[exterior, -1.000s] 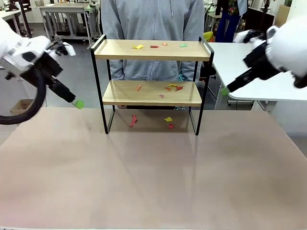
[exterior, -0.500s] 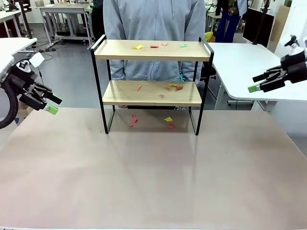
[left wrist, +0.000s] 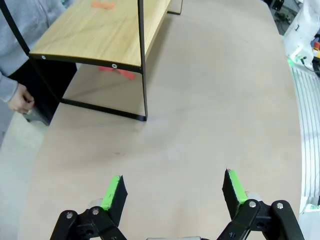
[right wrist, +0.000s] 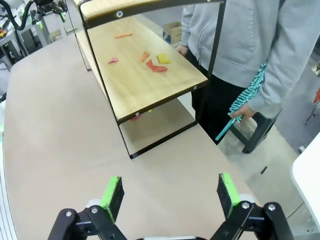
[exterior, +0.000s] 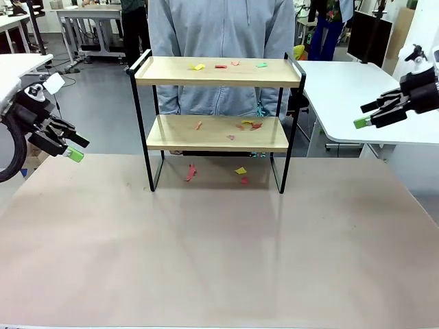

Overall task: Clean the shelf.
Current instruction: Pick up the Duster handed by the human.

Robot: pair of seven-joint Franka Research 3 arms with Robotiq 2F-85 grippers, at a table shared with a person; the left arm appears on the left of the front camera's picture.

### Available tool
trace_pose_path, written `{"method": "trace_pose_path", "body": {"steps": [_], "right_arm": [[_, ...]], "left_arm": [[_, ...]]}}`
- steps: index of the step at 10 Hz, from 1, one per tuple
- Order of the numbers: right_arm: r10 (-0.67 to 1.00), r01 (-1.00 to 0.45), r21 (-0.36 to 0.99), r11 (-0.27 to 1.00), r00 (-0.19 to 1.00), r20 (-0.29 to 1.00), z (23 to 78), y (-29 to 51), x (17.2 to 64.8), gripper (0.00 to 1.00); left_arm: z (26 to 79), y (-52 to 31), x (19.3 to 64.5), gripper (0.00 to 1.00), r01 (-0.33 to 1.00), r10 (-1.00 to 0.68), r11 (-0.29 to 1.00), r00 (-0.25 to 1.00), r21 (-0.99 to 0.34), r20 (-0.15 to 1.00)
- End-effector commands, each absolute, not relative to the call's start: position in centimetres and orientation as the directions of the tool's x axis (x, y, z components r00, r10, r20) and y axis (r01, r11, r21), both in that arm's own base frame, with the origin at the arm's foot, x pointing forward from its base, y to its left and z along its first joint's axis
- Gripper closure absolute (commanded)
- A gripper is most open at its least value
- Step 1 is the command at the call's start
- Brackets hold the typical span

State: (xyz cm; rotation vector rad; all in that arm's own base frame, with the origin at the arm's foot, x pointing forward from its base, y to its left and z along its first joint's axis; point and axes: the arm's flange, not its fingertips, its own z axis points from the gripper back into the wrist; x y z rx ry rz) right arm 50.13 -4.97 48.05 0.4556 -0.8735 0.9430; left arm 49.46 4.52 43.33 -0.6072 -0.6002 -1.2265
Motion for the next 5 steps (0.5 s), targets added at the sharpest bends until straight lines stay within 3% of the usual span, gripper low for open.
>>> {"method": "trace_pose_path", "body": {"steps": [1,3,5], "right_arm": [[0.504,-0.847,-0.017,0.532,0.300,0.810,47.6,-5.0,50.3,0.00],[0.434,-0.845,0.008,0.535,0.283,0.855,47.0,-9.4,53.7,0.00],[0.340,-0.876,-0.011,0.482,0.176,0.924,46.1,-13.1,55.9,0.00]], "left_arm": [[43.2,4.6,49.5,0.00,0.969,-0.668,0.224,0.228,-0.101,0.709],[42.9,7.6,53.0,0.00,0.976,-0.560,0.200,0.186,-0.085,0.807],[42.6,10.3,55.3,0.00,0.988,-0.418,0.157,0.073,-0.007,0.905]]}}
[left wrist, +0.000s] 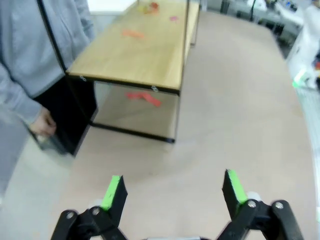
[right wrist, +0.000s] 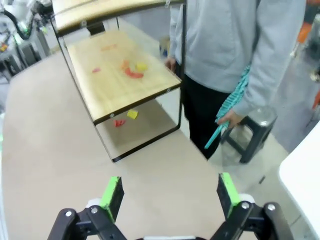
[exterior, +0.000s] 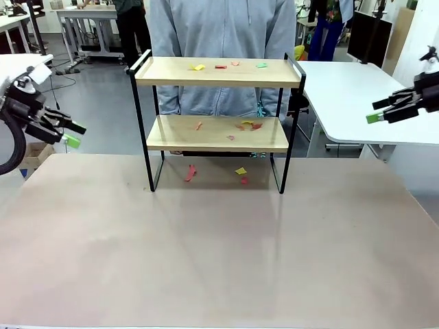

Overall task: Clean the shelf.
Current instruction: Pick up the Duster handed by the human.

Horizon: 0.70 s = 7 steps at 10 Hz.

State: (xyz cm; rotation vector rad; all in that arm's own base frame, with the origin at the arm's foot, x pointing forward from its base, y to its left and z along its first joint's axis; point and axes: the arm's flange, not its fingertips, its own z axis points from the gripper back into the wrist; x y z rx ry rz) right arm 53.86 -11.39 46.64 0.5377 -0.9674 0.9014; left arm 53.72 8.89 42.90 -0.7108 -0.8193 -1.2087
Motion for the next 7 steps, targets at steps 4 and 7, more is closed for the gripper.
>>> {"method": "trace_pose_path", "body": {"steps": [4,7], "right_arm": [[0.214,-0.914,-0.053,0.402,0.038,0.976,43.6,-18.4,59.9,0.00],[0.168,-0.932,-0.014,0.363,0.050,0.984,40.8,-21.0,60.7,0.00]], "left_arm": [[41.7,15.9,57.0,0.00,0.990,-0.138,0.114,-0.065,0.081,0.988],[40.4,16.7,57.2,0.00,0.989,-0.045,0.091,-0.114,0.117,0.992]]}}
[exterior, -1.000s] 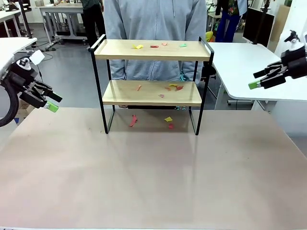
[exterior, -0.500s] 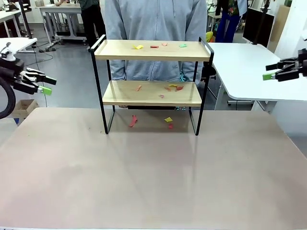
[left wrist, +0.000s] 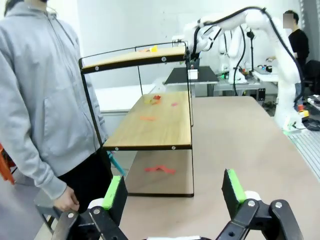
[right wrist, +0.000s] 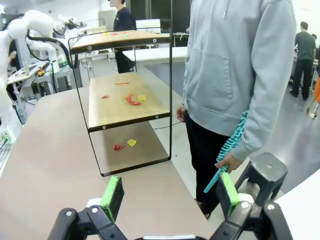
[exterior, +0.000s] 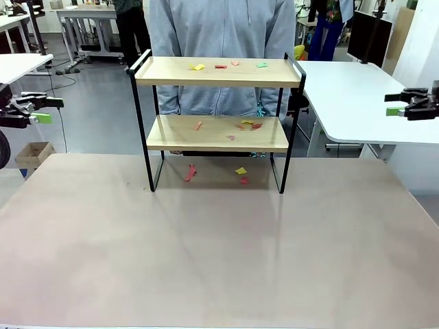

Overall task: Clean the shelf.
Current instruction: Pick up the Duster handed by the human.

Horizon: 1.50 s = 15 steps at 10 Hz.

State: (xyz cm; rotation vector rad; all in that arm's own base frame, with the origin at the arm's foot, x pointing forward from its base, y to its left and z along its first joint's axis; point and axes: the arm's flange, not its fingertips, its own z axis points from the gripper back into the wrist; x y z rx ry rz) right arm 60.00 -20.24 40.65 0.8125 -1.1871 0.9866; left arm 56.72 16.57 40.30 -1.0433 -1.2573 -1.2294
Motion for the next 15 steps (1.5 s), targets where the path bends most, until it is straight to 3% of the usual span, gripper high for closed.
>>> {"method": "trace_pose_path", "body": {"steps": [1,9,15], "right_arm": [[0.154,-0.929,0.007,0.369,0.069,0.986,39.8,-21.8,60.4,0.00],[0.143,-0.932,0.068,0.357,0.127,0.982,38.8,-22.0,60.5,0.00],[0.157,-0.925,0.050,0.376,0.117,0.981,37.8,-22.3,60.0,0.00]], "left_arm": [[39.6,17.0,57.2,0.00,0.994,-0.043,0.077,-0.074,0.077,0.996],[37.7,17.0,57.1,0.00,0.995,-0.014,0.102,-0.012,0.014,1.000],[37.5,17.1,57.1,0.00,0.996,-0.052,0.085,-0.036,0.040,0.998]]}}
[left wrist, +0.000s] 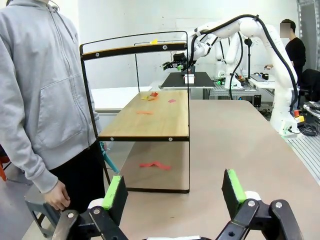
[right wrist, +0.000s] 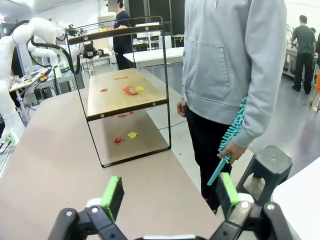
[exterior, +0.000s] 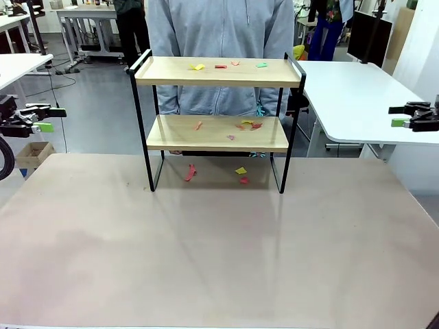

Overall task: Clean the shelf.
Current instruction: Pick up the Duster handed by the human.

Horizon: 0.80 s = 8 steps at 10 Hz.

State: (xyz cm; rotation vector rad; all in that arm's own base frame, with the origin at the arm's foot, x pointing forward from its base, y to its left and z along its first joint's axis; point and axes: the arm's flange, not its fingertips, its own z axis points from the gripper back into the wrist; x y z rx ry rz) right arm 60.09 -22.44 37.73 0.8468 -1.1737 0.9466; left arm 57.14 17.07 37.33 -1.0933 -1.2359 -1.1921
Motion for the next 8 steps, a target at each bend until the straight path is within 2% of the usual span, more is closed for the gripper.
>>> {"method": "trace_pose_path", "body": {"steps": [1,8], "right_arm": [[0.157,-0.925,0.050,0.376,0.117,0.981,37.79,-22.30,60.00,0.00],[0.157,-0.925,0.050,0.376,0.117,0.981,37.79,-22.30,60.00,0.00]], "left_arm": [[37.47,17.10,57.14,0.00,0.996,-0.052,0.085,-0.036,0.040,0.998],[37.47,17.10,57.14,0.00,0.996,-0.052,0.085,-0.036,0.040,0.998]]}}
